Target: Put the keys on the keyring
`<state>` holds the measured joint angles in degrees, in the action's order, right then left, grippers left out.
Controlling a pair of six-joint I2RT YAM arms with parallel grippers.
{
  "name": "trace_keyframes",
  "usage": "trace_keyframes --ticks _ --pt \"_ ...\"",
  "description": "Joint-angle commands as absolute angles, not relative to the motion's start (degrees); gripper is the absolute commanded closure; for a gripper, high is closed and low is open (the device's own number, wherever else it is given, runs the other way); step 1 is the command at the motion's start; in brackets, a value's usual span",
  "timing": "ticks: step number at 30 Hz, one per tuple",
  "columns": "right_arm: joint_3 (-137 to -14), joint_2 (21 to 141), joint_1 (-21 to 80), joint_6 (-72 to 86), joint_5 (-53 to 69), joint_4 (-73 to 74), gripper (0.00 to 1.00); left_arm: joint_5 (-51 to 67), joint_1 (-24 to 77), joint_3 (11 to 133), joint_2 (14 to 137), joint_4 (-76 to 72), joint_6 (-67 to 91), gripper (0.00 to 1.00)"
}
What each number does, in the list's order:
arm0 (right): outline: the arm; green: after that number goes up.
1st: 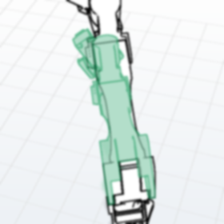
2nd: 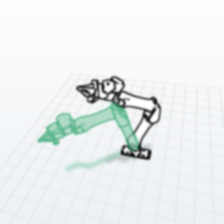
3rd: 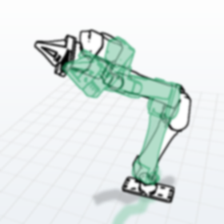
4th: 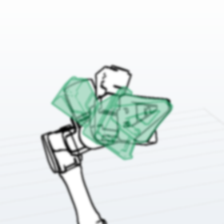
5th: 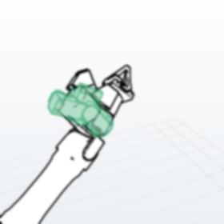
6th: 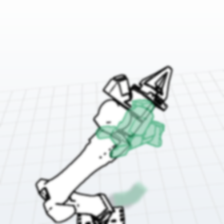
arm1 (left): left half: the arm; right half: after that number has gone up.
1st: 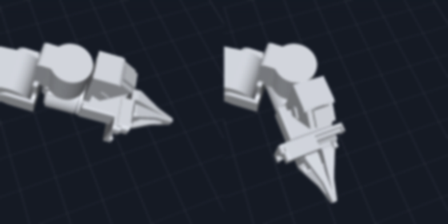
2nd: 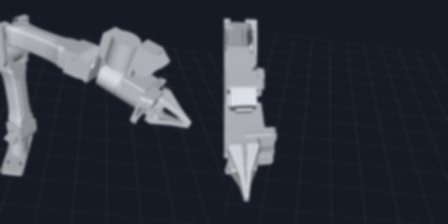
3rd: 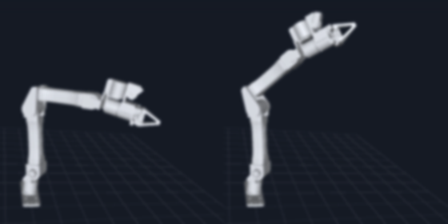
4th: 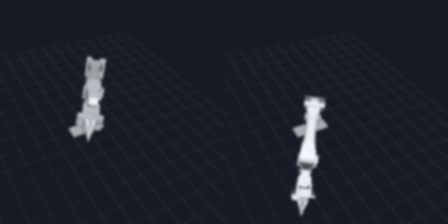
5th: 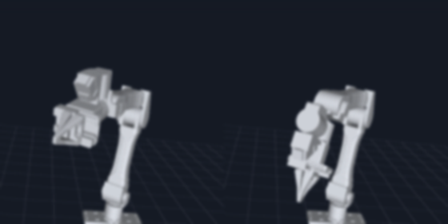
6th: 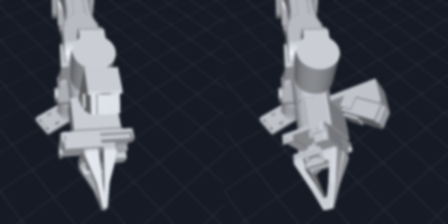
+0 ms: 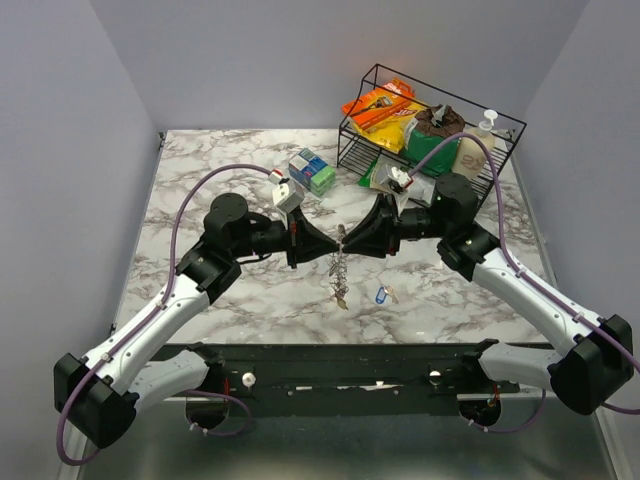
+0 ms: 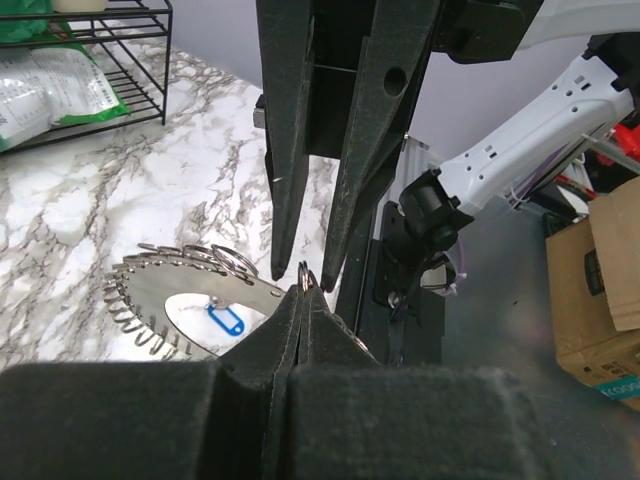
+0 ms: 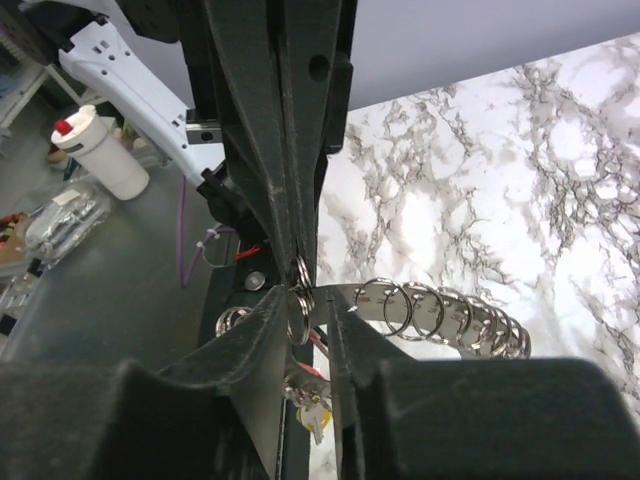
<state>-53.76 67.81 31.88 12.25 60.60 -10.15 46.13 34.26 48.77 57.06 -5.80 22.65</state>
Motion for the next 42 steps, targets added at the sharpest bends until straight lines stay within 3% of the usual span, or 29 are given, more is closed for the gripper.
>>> trace_keyframes --ticks 1,6,10,14,21,31,42 --pt "-56.1 66.7 32.2 8.6 56.7 -5.0 0.58 45.1 34.6 53.8 56.4 -0.1 18.4 1.00" --pt "-58.4 65.6 32.1 6.2 54.9 -1.8 0.39 44.6 34.6 57.7 56.6 7.5 14.2 1.00" --pt "-59.2 64.4 32.2 4.4 54.2 -0.2 0.17 44.6 34.7 60.2 57.7 14.2 9.8 1.00" --pt "-59.7 64.1 32.1 3.6 54.1 -0.2 0.10 45.3 34.7 61.8 59.0 18.0 5.9 1.00" --pt "-61.5 66.1 32.2 3.7 56.5 -0.2 0.10 49.4 34.8 64.8 62.1 22.6 0.8 1.00" --pt "-62.5 70.1 32.2 4.6 59.8 -0.2 0.34 52.1 34.9 64.7 62.4 22.7 0.4 1.00" --pt "-62.4 73.1 32.2 4.7 62.0 1.4 0.40 52.6 34.9 64.5 62.5 21.8 1.1 1.00"
